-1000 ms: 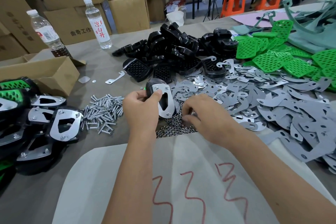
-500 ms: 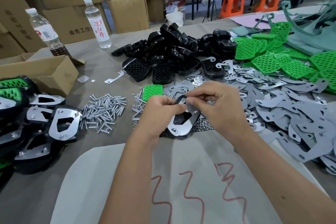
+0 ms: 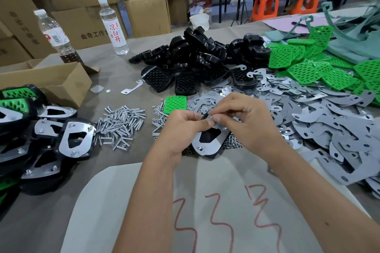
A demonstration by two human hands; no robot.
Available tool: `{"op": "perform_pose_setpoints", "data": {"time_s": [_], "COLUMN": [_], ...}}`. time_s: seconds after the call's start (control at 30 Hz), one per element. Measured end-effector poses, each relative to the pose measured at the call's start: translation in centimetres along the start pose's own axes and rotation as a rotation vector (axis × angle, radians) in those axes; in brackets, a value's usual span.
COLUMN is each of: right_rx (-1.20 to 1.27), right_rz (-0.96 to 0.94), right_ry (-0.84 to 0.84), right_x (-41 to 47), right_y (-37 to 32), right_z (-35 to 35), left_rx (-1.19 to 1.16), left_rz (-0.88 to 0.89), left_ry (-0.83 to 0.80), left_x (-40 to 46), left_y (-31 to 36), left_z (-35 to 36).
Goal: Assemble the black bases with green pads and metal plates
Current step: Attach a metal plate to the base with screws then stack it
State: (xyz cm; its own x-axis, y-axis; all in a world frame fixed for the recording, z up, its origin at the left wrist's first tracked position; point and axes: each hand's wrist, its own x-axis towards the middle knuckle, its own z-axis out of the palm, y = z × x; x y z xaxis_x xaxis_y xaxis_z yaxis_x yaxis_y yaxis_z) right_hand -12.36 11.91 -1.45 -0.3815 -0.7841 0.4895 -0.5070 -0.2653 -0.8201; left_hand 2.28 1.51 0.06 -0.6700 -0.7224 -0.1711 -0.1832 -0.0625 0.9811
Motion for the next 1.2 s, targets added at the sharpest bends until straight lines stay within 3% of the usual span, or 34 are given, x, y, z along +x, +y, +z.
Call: {"op": "perform_pose_setpoints", "data": {"time_s": [0.33, 0.73, 0.97, 1.2], "right_rx": [0.125, -0.052, -0.067, 0.035], "right_rz": [0.148, -0.012, -0.005, 0.047], "right_ry": [-0.009, -0.079, 0.0, -0.167], "right_x": [0.1, 0.2, 0.2, 0.3], "right_y": [0.5, 0.4, 0.3, 0.6], "right_z": [-0.3, -1.0, -0.8, -1.4], "left_rx": [0.009, -0.04, -0.011, -0.026], "left_rz": [-0.049, -0.091, -0.091, -0.095], "left_ry": [-0.001, 0.014, -0.023, -0.067], "left_x": [0.1, -0.2, -0.4, -0.7], "left_y": [0.0, 0.4, 0.5, 0.9], "left_z": [-0.2, -0.3, -0.3, -0.6]}}
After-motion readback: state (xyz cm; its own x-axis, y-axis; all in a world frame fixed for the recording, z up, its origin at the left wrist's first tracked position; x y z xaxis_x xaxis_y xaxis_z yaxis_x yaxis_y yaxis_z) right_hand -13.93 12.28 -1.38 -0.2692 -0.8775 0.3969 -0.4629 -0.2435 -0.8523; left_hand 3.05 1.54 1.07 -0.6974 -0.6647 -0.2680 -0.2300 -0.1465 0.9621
